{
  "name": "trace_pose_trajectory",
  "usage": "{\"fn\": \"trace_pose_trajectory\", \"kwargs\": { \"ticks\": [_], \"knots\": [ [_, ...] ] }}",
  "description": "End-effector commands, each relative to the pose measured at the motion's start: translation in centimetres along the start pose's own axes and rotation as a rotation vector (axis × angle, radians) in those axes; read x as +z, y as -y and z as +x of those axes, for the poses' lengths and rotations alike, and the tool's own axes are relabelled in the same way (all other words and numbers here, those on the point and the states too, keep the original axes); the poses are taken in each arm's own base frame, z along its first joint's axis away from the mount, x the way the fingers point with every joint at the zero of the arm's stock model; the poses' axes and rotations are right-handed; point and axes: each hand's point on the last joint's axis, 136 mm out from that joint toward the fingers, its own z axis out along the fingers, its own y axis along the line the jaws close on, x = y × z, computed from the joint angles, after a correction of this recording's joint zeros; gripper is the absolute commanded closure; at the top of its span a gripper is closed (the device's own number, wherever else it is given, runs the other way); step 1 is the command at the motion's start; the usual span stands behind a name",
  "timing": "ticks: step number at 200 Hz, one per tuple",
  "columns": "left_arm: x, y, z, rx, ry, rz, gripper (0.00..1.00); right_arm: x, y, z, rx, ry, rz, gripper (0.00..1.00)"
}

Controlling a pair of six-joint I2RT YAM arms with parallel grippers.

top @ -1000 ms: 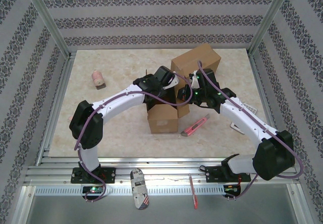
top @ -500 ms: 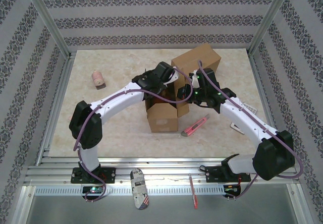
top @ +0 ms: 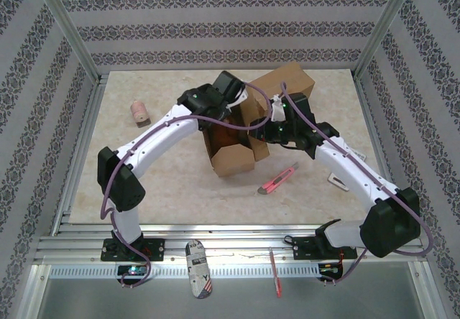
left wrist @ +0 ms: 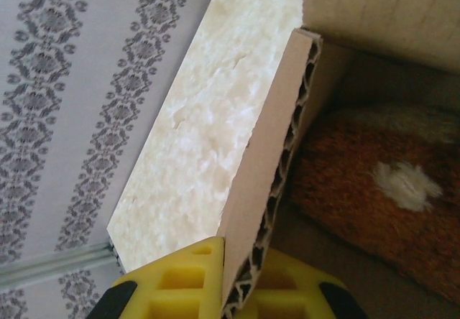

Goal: Unpack the express box

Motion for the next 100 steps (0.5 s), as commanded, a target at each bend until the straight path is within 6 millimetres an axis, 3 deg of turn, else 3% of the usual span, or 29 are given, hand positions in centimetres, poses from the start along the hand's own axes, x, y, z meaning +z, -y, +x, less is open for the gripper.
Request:
{"fn": "trace_pose_trajectory", "kwargs": {
  "ticks": [1, 36, 66, 86, 100],
  "knots": [
    [-1.5, -2.9, 2.2, -0.083, -0.081, -0.047, 1.0, -1.5, -1.3, -0.1, -0.05, -0.011, -0.035, 0.63],
    [-2.0, -3.0, 2.6, -0.104, -0.105, -0.032, 1.0, -3.6, -3.1, -0.2, -0.159, 0.0, -0.06, 0.44],
    [-2.0, -3.0, 2.8, -0.116, -0.12, -0.016, 1.0, -6.2, -5.1, 0.0, -0.295, 0.033, -0.057, 0.42],
    [-1.9, -2.9, 3.0, -0.132, -0.133, 0.006, 1.0, -7.7, -6.5, 0.3, -0.423, 0.069, -0.022, 0.54],
    [-1.9, -3.0, 3.1, -0.144, -0.137, 0.025, 1.0, -8.5, -7.4, 0.6, -0.529, 0.101, 0.006, 0.75]
  ]
}}
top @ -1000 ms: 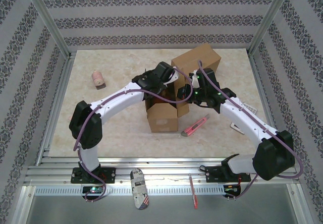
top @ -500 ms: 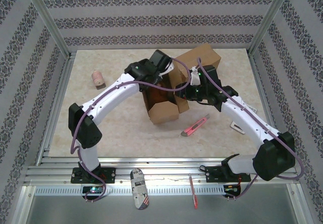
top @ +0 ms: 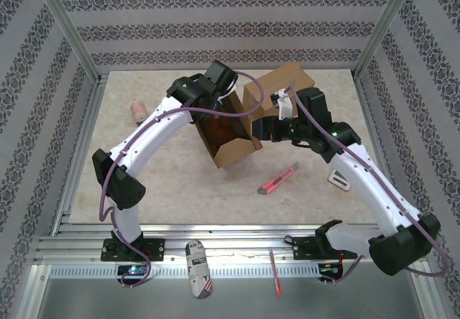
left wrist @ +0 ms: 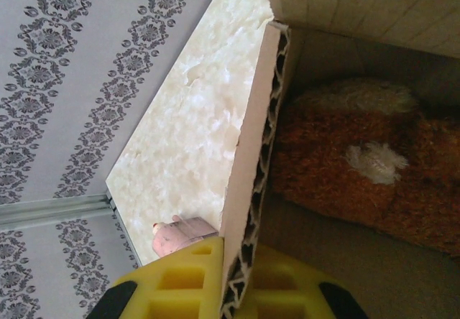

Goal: Unpack the express box

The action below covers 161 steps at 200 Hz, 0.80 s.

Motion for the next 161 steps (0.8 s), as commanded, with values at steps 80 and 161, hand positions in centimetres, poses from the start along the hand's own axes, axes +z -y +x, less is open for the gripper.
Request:
{"fn": "trace_pose_trajectory", "kwargs": {
  "ticks": [80, 161],
  "knots": [
    [-0.2, 0.0, 1.1, -0.096, -0.046, 0.143, 1.0, -0.4, -4.0, 0.9, -0.794, 0.126, 0.159, 1.0],
    [-0.9, 0.1, 1.1, -0.107, -0.035, 0.18, 1.0, 4.7, -6.1, 2.3, -1.031, 0.077, 0.208, 1.0]
  ]
}}
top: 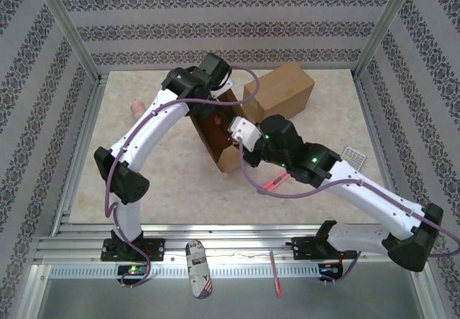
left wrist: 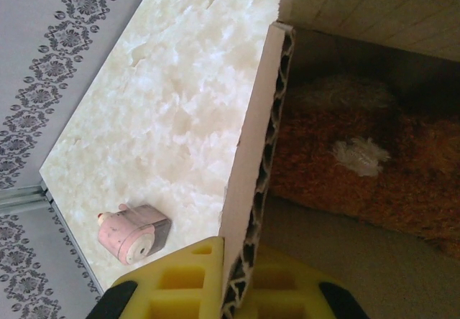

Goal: Unpack the express box

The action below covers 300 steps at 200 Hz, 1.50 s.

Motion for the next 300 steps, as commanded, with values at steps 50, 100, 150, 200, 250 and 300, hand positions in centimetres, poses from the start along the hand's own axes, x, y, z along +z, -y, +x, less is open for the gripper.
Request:
{"fn": "trace_pose_trajectory", "kwargs": {
  "ticks": [50, 100, 150, 200, 250, 300],
  "knots": [
    [-1.1, -0.6, 0.1, -0.043, 0.011, 0.02, 1.0, 4.2, -0.8, -1.5, -0.171, -0.048, 0.047, 1.0],
    [-1.1, -0.5, 0.0, -0.041, 0.012, 0.026, 1.0, 7.4, 0.4, -0.4, -0.177, -0.112, 0.078, 1.0],
    [-1.2, -0.5, -0.1, -0.039, 0.018, 0.025, 1.0, 9.3, 1.1, 2.4, -0.185, -0.163, 0.122, 1.0],
    [-1.0, -0.5, -0.1, -0.037, 0.016, 0.025, 1.0, 10.2, 1.5, 4.5, -0.194, -0.212, 0.148, 1.0],
    [-1.4, -0.6, -0.2, -0.041, 0.024, 0.022, 1.0, 11.6, 2.6, 5.7, -0.153, -0.27, 0.175, 1.0],
    [-1.7, -0.7, -0.2, -0.045, 0.034, 0.026, 1.0, 12.9, 4.2, 6.8, -0.013, -0.348, 0.204, 0.87]
  ]
}}
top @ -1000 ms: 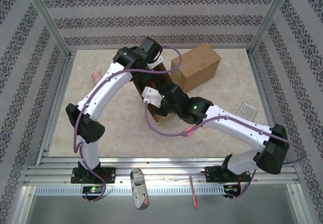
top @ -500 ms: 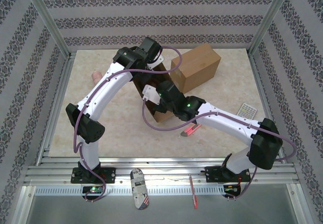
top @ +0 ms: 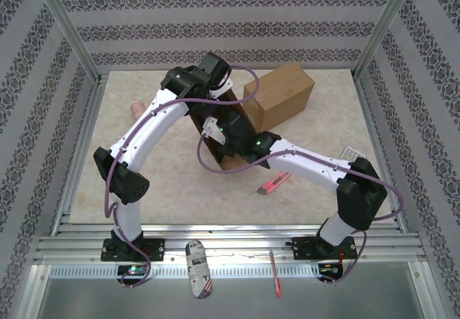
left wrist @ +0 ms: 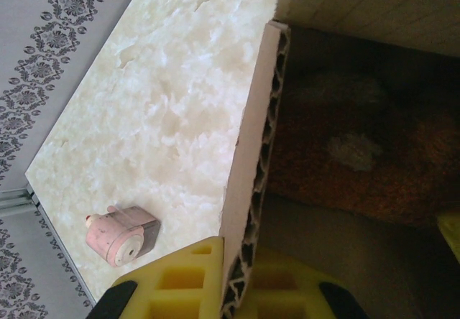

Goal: Unpack the express box

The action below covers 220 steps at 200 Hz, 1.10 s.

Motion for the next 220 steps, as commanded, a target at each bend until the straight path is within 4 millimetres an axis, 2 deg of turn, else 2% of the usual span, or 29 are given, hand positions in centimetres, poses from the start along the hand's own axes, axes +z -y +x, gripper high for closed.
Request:
{"fn": "trace_pose_trajectory", "kwargs": {
  "ticks": [1, 42, 89, 112, 143, 160, 169, 220],
  "knots": [
    [-1.4, -1.1, -0.1, -0.035, 0.027, -0.007, 1.0, 0.5, 1.0, 0.7, 0.083, -0.06, 0.022, 0.87],
    [-1.6, -1.1, -0.2, -0.035, 0.035, -0.005, 1.0, 1.7, 0.5, 1.4, 0.175, -0.123, -0.006, 0.6],
    [-1.5, -1.0, -0.1, -0.036, 0.032, 0.001, 1.0, 3.6, -0.5, 2.0, 0.278, -0.178, -0.022, 0.38],
    [-1.6, -1.0, -0.1, -0.035, 0.034, 0.002, 1.0, 5.0, -0.8, 3.1, 0.299, -0.232, -0.006, 0.33],
    [-1.7, -1.0, -0.1, -0.036, 0.037, 0.003, 1.0, 7.0, -1.7, 4.5, 0.315, -0.291, -0.014, 0.31],
    [-1.8, -1.0, -0.1, -0.037, 0.038, 0.003, 1.0, 7.7, -2.2, 5.0, 0.324, -0.303, -0.025, 0.33],
    [-1.7, -1.0, 0.0, -0.035, 0.035, 0.002, 1.0, 7.8, -2.3, 5.0, 0.33, -0.302, -0.03, 0.39],
    [-0.9, -1.1, 0.3, -0.028, 0.012, -0.021, 1.0, 6.4, -1.8, 3.7, 0.352, -0.249, -0.043, 0.86]
  ]
}}
